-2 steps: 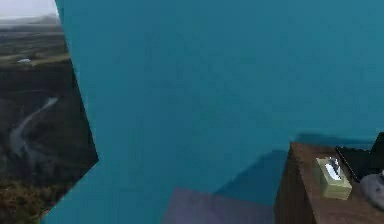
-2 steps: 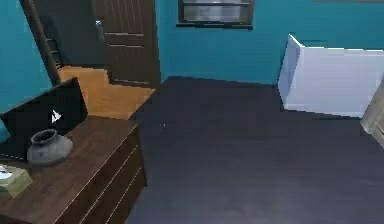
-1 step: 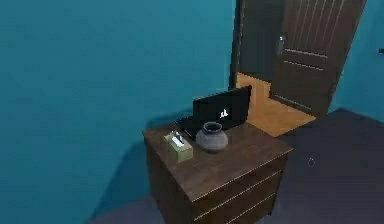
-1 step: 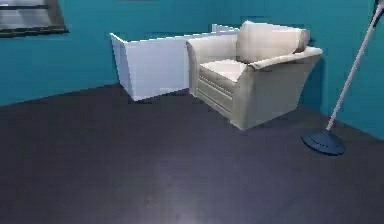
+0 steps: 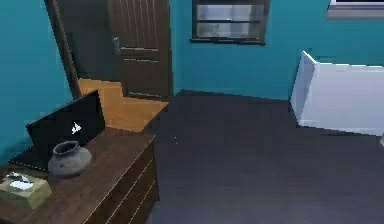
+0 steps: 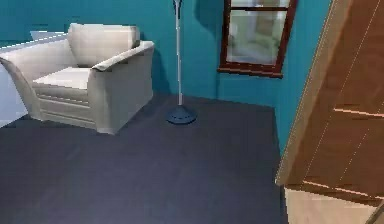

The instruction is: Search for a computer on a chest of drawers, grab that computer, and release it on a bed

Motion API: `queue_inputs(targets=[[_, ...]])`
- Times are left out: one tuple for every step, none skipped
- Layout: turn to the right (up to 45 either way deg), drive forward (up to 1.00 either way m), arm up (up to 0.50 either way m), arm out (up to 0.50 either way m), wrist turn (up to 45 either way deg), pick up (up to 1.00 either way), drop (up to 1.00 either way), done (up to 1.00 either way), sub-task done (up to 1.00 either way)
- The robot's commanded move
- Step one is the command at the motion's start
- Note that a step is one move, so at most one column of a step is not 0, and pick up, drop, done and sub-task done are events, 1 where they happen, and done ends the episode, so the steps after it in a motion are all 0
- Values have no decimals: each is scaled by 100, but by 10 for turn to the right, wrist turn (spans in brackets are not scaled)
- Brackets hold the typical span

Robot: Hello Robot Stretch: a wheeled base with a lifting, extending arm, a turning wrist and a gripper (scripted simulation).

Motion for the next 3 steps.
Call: queue_inputs(targets=[[0,100,0,0,0,0,0,0,0],[30,0,0,0,0,0,0,0,0],[450,0,0,0,0,0,0,0,0]])
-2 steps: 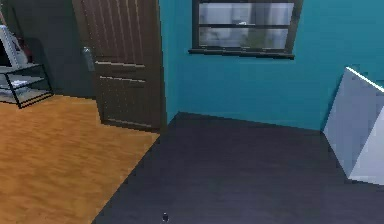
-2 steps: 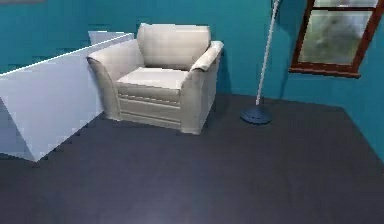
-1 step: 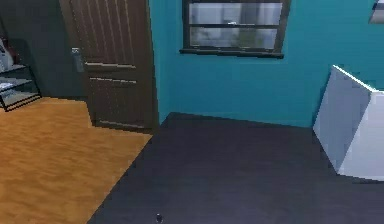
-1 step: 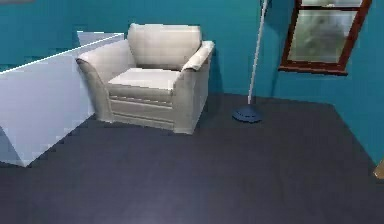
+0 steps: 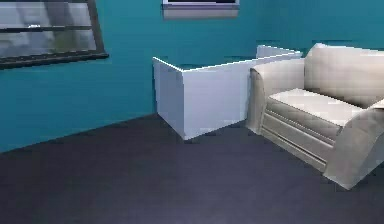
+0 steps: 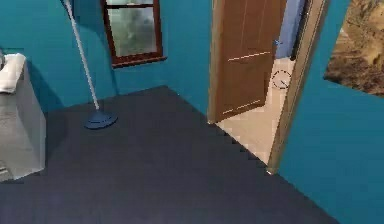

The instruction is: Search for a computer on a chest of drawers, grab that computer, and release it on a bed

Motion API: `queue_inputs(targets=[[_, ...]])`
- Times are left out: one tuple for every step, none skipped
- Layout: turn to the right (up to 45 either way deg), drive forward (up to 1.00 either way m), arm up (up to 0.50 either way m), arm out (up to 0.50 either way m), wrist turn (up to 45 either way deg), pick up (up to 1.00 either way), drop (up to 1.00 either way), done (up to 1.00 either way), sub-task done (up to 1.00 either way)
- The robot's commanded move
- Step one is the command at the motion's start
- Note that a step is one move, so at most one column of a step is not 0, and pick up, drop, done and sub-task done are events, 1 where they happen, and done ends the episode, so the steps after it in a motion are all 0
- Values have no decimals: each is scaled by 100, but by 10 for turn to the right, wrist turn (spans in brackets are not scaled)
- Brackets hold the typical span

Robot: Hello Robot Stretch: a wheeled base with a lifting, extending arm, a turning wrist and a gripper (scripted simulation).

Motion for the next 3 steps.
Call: queue_inputs(targets=[[450,0,0,0,0,0,0,0,0],[120,0,0,0,0,0,0,0,0],[0,30,0,0,0,0,0,0,0]])
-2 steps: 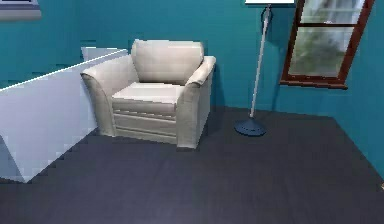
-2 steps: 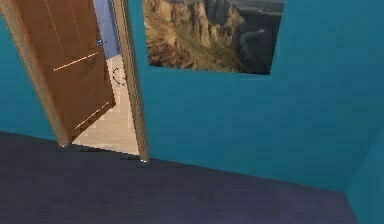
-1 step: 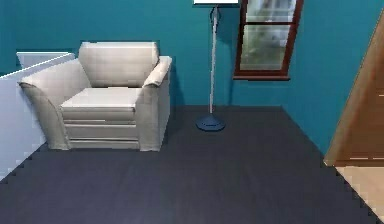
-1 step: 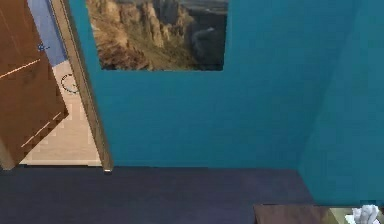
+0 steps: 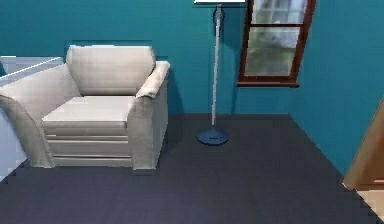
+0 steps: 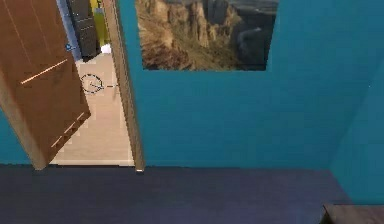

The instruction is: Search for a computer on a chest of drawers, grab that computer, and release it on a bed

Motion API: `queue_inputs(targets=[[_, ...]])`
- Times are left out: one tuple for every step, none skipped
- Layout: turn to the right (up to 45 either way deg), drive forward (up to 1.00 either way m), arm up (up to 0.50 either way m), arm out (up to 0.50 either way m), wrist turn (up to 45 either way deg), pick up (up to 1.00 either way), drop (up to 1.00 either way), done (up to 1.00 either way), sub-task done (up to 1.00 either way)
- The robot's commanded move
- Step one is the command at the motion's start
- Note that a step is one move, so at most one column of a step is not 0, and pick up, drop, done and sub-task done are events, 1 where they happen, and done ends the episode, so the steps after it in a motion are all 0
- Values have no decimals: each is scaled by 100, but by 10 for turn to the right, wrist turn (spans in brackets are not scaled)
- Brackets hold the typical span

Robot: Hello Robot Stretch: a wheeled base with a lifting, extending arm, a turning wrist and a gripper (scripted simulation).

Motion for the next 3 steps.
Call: queue_inputs(targets=[[-450,0,0,0,0,0,0,0,0],[-420,0,0,0,0,0,0,0,0],[0,35,0,0,0,0,0,0,0]])
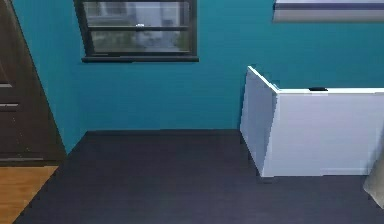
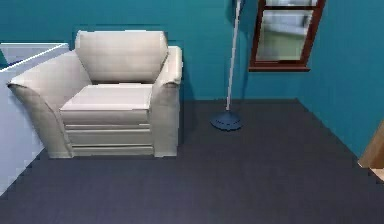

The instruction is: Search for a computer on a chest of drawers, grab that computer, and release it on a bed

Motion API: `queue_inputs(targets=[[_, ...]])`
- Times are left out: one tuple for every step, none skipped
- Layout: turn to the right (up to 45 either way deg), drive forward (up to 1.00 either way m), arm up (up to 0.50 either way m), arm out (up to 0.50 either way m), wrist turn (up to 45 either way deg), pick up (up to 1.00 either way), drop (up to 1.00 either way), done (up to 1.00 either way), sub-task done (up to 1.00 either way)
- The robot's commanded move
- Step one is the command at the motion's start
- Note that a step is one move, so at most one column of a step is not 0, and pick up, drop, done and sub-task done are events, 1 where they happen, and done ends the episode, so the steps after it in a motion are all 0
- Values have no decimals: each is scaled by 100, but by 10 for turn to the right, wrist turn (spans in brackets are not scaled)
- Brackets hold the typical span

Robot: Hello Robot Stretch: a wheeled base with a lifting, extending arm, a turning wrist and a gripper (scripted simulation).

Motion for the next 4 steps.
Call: queue_inputs(targets=[[-450,0,0,0,0,0,0,0,0],[-120,0,0,0,0,0,0,0,0],[0,25,0,0,0,0,0,0,0],[-150,0,0,0,0,0,0,0,0]])
